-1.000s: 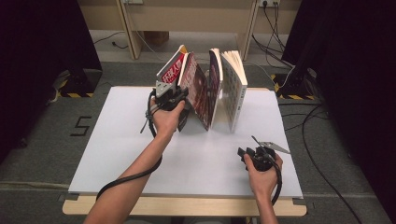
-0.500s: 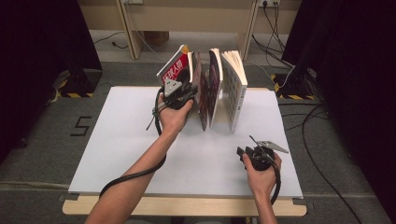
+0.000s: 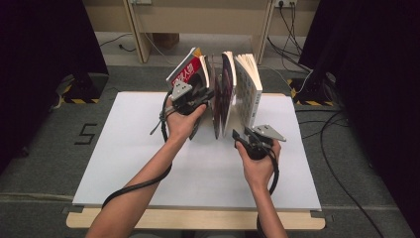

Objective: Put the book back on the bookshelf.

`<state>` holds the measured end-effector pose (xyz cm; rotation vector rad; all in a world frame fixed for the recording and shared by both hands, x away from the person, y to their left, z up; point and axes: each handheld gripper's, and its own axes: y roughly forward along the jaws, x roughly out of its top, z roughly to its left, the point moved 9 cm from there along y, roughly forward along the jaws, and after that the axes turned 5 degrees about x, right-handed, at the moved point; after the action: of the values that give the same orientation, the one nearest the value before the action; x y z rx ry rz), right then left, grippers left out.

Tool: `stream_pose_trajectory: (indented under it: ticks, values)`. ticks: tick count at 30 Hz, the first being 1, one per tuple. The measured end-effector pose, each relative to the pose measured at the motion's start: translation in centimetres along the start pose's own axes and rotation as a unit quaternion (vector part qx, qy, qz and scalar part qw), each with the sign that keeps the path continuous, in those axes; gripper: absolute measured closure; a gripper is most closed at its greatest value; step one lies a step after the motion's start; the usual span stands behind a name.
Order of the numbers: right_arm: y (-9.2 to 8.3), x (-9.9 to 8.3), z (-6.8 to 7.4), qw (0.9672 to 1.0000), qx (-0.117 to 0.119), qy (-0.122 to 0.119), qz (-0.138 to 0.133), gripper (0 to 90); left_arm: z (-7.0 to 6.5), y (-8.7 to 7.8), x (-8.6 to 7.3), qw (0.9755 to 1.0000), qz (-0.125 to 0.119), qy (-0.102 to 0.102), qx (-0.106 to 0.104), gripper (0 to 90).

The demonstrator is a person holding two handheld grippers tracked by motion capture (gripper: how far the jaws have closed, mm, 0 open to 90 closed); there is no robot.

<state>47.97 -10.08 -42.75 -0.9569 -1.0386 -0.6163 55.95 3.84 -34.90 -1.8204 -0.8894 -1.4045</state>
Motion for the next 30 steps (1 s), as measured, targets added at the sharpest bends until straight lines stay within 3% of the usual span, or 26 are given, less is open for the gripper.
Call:
stream_pose_trajectory:
  ticks: [11,27,30]
  values:
    - [4.1,3.7,1.6,0.9983,-0.020,-0.039,-0.039,47.6,-0.7,0.3,0.0,0.9994,0.003,-0.011,-0.032,65.0]
    - [6.2,4.2,2.0,0.9969,-0.033,-0.052,-0.049,43.4,-1.0,0.8,-0.4,0.9991,0.010,-0.011,-0.040,64.7]
    - [6.4,4.4,2.1,0.9969,-0.033,-0.046,-0.055,42.6,-1.1,0.9,-0.5,0.9990,0.010,-0.015,-0.041,64.8]
